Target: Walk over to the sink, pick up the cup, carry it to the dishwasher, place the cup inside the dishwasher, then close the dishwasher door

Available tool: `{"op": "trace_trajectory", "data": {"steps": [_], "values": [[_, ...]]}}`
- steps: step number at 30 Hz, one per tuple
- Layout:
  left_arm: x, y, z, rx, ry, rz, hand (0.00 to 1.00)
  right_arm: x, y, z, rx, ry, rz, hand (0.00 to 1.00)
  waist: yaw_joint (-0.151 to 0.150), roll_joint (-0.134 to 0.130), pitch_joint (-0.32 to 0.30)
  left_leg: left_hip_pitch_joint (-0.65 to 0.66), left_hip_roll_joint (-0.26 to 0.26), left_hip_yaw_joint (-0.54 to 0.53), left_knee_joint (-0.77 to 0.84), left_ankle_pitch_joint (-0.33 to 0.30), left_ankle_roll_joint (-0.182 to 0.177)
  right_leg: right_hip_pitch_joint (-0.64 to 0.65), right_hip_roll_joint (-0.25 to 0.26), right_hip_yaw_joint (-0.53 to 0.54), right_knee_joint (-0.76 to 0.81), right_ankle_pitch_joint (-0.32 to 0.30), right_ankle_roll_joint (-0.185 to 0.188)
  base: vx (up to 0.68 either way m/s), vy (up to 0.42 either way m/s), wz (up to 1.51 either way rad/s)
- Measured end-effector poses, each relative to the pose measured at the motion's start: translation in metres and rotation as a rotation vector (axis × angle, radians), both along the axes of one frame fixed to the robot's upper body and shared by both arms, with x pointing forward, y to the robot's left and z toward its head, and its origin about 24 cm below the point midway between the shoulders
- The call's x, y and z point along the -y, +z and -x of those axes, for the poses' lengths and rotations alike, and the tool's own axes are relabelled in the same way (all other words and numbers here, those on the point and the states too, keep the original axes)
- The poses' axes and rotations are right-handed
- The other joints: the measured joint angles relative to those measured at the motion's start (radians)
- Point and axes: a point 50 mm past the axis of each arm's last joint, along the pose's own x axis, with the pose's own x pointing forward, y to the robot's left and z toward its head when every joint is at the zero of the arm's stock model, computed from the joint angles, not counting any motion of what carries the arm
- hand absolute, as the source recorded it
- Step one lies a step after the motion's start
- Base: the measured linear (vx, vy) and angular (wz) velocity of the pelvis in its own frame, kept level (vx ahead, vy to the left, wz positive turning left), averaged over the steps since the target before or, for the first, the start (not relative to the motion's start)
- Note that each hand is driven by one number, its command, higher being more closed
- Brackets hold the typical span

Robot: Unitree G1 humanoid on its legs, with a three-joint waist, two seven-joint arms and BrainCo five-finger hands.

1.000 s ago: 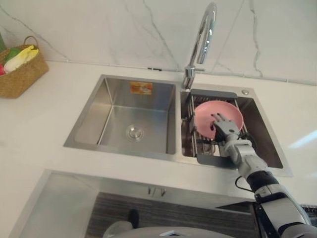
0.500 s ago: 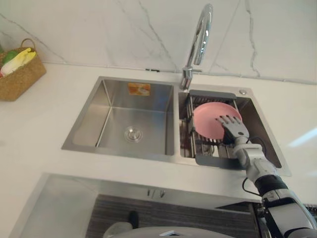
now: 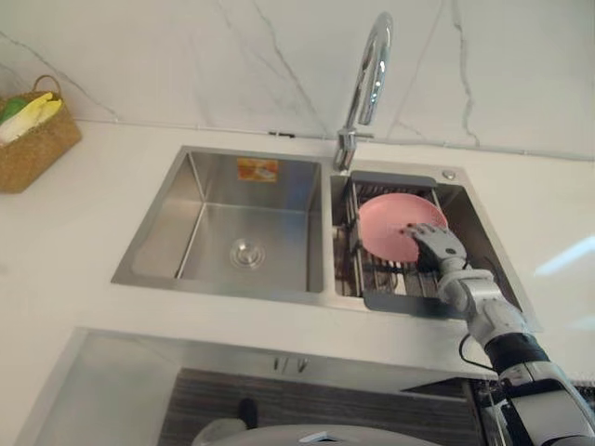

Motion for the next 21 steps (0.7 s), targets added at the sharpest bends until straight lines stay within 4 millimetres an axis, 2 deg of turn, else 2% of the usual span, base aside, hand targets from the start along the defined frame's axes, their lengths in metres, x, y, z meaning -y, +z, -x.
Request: {"op": "trace_trajectory", "data": {"steps": [11, 21], "values": [[0.000, 0.000, 0.003, -0.002, 0.023, 0.003, 0.00, -0.014, -0.002, 0.004, -0.050, 0.084, 0.039, 1.00, -0.008, -0.003, -0.013, -0.005, 0.000, 0.003, 0.000, 0.001, 0.002, -0.009, 0.000, 0.004, 0.002, 0.000, 0.000, 0.00, 0.000, 0.00], [0.000, 0.000, 0.003, -0.003, 0.025, 0.003, 0.00, -0.016, -0.002, 0.004, -0.054, 0.097, 0.037, 1.00, -0.009, -0.003, -0.013, -0.006, 0.000, -0.005, 0.000, 0.003, 0.004, -0.009, 0.000, -0.004, 0.001, 0.000, 0.000, 0.00, 0.000, 0.01]]}}
